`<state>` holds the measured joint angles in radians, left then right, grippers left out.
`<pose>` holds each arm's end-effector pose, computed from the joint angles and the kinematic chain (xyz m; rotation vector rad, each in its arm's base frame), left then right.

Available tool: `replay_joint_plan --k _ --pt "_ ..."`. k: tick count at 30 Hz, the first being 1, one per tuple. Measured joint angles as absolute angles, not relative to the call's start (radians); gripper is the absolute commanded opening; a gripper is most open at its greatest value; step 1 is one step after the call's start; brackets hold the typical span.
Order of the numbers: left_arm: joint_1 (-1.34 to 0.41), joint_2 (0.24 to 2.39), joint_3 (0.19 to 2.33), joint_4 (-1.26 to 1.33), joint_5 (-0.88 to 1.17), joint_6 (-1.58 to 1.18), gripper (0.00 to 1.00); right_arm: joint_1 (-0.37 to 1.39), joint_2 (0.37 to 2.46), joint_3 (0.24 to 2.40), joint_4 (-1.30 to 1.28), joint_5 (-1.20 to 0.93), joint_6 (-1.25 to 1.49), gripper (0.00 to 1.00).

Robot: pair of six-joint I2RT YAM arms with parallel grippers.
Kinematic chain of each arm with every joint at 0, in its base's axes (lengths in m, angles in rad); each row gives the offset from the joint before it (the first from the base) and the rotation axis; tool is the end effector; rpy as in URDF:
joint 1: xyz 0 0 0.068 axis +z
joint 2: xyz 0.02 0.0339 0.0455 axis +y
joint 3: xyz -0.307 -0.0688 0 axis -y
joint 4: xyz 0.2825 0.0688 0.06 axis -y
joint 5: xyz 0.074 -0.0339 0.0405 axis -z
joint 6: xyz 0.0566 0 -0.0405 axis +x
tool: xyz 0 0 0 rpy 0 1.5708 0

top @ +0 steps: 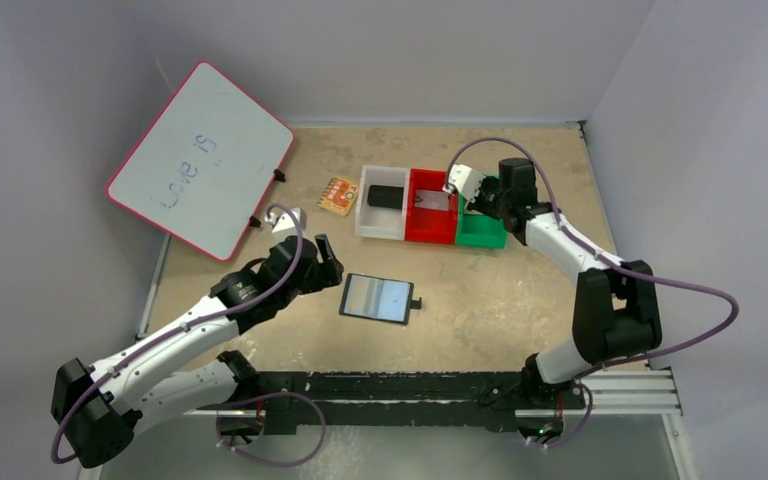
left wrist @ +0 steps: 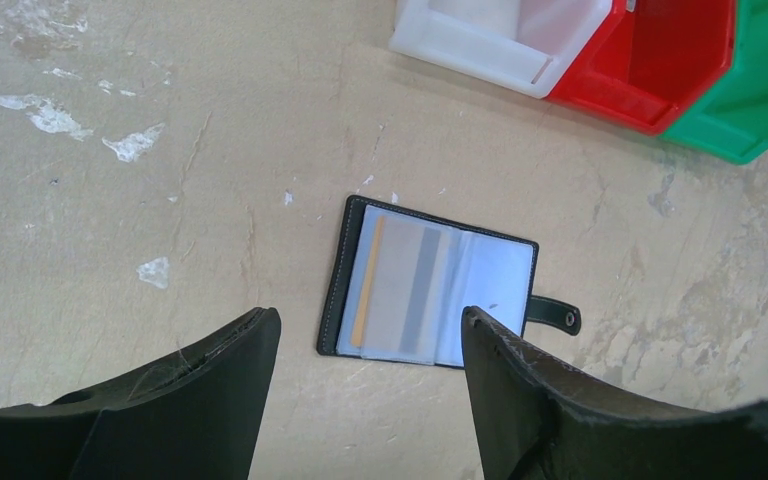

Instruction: Take the credit cards out of the card holder

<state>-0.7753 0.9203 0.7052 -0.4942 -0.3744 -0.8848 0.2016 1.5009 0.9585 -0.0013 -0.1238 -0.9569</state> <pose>0.1709 -0.1385 0.2736 -0.3196 2.2427 -0.4768 0.3737 0.0835 0.2580 -1.2254 1.7377 -0.3195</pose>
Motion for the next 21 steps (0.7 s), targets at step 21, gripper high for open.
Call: replay_joint_plan --k 21 --pt "-0.775 0.914 0.745 -0.556 -0.413 -0.844 0.70 0.187 1.704 1.000 0.086 -0.092 -1.057 0.00"
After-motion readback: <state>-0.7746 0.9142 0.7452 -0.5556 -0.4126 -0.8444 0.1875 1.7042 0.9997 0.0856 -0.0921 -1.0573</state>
